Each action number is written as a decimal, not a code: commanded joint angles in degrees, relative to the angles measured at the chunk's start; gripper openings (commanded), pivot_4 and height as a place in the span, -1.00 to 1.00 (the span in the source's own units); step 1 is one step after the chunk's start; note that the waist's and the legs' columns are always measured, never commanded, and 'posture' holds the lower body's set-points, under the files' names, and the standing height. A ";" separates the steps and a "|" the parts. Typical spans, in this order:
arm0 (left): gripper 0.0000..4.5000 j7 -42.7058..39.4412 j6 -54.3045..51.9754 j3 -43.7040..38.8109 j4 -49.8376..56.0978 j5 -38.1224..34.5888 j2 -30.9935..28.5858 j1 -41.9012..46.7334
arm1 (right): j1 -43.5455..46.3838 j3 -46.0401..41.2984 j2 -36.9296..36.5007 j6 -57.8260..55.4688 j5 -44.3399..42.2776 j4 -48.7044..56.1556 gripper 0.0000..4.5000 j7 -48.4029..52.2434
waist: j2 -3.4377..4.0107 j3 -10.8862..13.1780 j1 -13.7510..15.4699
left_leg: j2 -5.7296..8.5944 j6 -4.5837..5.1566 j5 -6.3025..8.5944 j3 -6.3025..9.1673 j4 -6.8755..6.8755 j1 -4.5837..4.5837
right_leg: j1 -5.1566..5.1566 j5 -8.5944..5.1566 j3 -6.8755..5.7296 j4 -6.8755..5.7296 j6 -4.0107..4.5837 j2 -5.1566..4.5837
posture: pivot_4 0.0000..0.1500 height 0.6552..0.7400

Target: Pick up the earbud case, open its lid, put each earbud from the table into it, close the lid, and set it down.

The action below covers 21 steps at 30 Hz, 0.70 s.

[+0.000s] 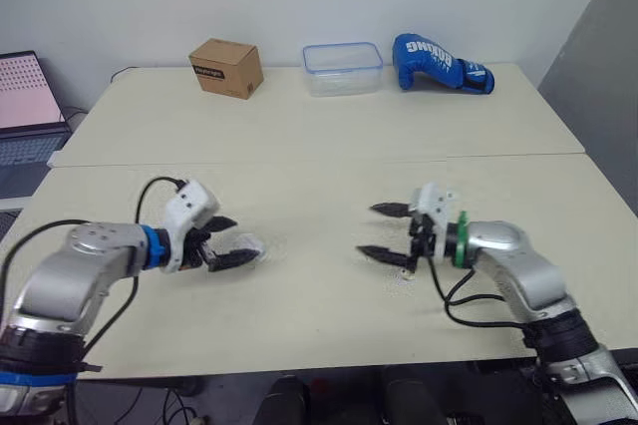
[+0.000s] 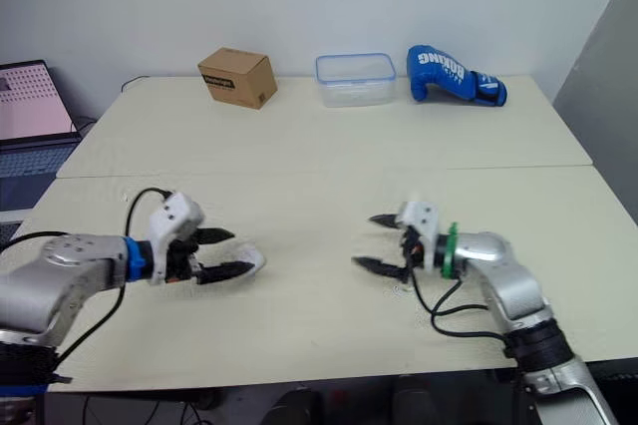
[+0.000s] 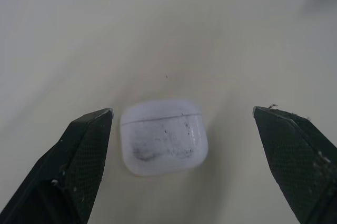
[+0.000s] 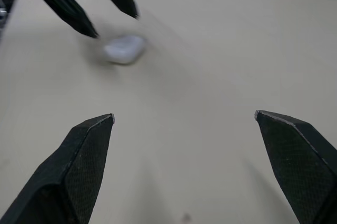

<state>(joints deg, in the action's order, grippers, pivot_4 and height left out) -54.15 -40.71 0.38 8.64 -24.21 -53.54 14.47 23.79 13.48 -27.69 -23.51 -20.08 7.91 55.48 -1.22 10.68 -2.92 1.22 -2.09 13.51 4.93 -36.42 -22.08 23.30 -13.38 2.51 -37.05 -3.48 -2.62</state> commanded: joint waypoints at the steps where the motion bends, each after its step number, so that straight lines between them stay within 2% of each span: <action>1: 0.99 2.29 -0.04 1.40 0.24 3.00 0.68 0.89 | 1.84 0.96 -0.08 -3.30 -1.96 5.77 1.00 1.22 | 0.00 0.00 0.15 | 0.01 0.00 0.00 0.01 0.00 -0.01 | 0.00 0.00 0.00 0.02 0.00 -0.01 | 1.00 1.00; 8: 0.99 4.26 -0.52 2.86 -1.90 5.44 3.31 2.95 | 2.08 1.10 0.33 -7.40 -2.92 10.82 1.00 -0.16 | 0.00 0.00 0.61 | 0.01 0.00 0.00 0.03 0.00 -0.01 | 0.01 -0.03 -0.04 0.03 -0.03 -0.01 | 1.00 1.00; 14: 0.99 4.61 -5.50 4.10 -0.79 5.43 3.64 1.94 | 2.39 0.41 -0.35 -8.06 -2.33 11.53 1.00 -0.66 | -0.01 -0.01 0.64 | 0.01 0.00 0.00 0.02 0.00 -0.01 | 0.01 -0.02 -0.03 0.02 -0.01 -0.02 | 1.00 1.00; 17: 0.72 4.86 -5.98 4.39 -0.07 6.37 3.00 1.07 | 3.04 -0.90 -0.66 -8.77 -3.03 11.23 1.00 -0.82 | -0.01 -0.01 0.59 | 0.01 0.00 0.00 0.00 0.00 0.01 | 0.01 -0.12 -0.02 0.02 -0.17 -0.02 | 1.00 1.00; 21: 0.24 4.84 -4.45 4.29 -0.83 6.96 3.84 1.69 | 3.18 -2.21 -0.48 -9.13 -3.29 10.40 1.00 -1.55 | -0.01 -0.01 0.61 | 0.01 0.00 0.00 0.01 0.00 0.01 | 0.02 -0.11 -0.02 0.01 -0.15 -0.02 | 1.00 1.00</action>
<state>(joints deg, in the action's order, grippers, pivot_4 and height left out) -48.88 -45.48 4.25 7.89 -17.60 -50.01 16.47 25.99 12.77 -28.25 -32.77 -21.98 17.51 54.48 -1.23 10.68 -2.31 1.23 -2.09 13.51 4.94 -36.42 -22.07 23.32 -13.49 2.48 -37.03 -3.62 -2.64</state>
